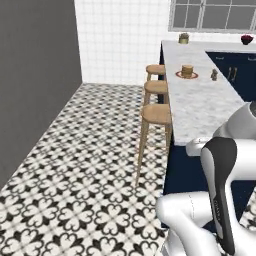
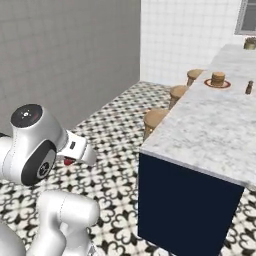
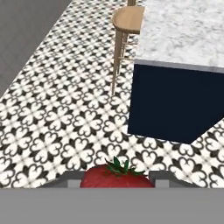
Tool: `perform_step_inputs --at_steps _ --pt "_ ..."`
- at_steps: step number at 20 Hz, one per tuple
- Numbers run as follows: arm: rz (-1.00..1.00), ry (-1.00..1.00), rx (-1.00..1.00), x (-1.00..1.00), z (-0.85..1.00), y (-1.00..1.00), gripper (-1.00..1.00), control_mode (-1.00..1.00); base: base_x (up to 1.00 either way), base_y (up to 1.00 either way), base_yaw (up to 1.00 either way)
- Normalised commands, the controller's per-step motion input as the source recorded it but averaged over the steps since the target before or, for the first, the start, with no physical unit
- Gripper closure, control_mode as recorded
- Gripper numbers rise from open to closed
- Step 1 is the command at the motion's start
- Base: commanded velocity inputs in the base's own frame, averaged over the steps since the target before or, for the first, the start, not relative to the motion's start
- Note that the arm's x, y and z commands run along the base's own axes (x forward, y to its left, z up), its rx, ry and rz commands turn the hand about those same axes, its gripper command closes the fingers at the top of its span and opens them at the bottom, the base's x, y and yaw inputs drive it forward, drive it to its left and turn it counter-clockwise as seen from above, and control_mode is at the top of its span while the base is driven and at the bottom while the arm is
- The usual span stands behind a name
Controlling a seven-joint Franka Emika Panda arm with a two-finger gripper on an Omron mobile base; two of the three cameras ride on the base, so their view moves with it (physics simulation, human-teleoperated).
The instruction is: Take the strawberry from the fridge and place it on top of the pancake, located on the dining counter.
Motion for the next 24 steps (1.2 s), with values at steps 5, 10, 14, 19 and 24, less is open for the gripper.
perform_step_inputs --at_steps 5,10,14,19,24 --pt "0.0 0.0 0.0 0.0 0.0 0.0 1.0 1.0 0.72 1.0 -0.4" --pt "0.0 0.0 0.0 0.0 0.0 0.0 1.0 1.0 0.84 1.0 -0.42" --pt "0.0 0.0 0.0 0.0 0.0 0.0 1.0 1.0 0.93 1.0 -0.44" --pt "0.0 0.0 0.0 0.0 0.0 0.0 1.0 1.0 0.99 1.0 -0.43" --pt "0.0 0.0 0.0 0.0 0.0 0.0 1.0 1.0 1.0 1.0 -0.44"
